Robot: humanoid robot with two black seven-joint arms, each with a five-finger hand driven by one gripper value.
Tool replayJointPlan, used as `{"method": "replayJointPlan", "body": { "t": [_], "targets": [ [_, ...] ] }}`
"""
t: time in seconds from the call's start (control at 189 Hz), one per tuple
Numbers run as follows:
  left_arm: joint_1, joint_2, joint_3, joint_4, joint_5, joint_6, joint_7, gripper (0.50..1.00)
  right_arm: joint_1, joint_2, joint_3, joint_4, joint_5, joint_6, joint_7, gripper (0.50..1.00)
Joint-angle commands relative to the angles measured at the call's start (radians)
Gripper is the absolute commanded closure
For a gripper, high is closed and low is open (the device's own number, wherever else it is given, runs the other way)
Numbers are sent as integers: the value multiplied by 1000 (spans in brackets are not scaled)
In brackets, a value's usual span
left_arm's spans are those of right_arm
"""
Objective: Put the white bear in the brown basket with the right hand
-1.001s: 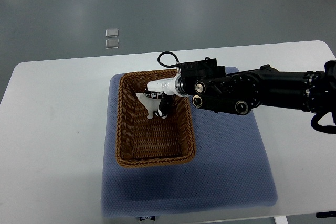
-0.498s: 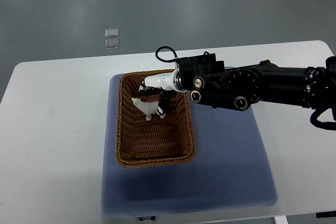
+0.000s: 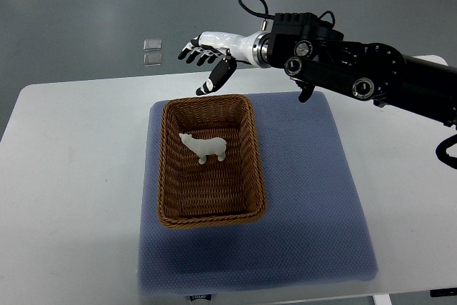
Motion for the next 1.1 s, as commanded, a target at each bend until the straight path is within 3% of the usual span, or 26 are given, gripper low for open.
{"method": "replayJointPlan", "body": {
  "t": [0.0,0.116,0.164,0.297,0.625,0.99,1.096],
  "targets": [
    [0,0,0,1,0,0,0,500,-130,-21,164,0,79,-48,31,642],
    [0,0,0,4,0,0,2,500,-271,-21,386,0,114,-96,33,638],
    [0,0,0,4,0,0,0,500,-335,-15,495,-3,114,-102,33,597],
    [0,0,0,3,0,0,0,500,-453,11,728,-6,116,-103,34,583],
    [0,0,0,-3,0,0,0,500,-579,129,1037,-92,271,-106,50,576],
    [0,0,0,-5,0,0,2,500,-587,144,1046,-178,611,-94,346,576],
    [0,0,0,-5,0,0,2,500,-587,158,1046,-178,619,-94,393,576]
  ]
}}
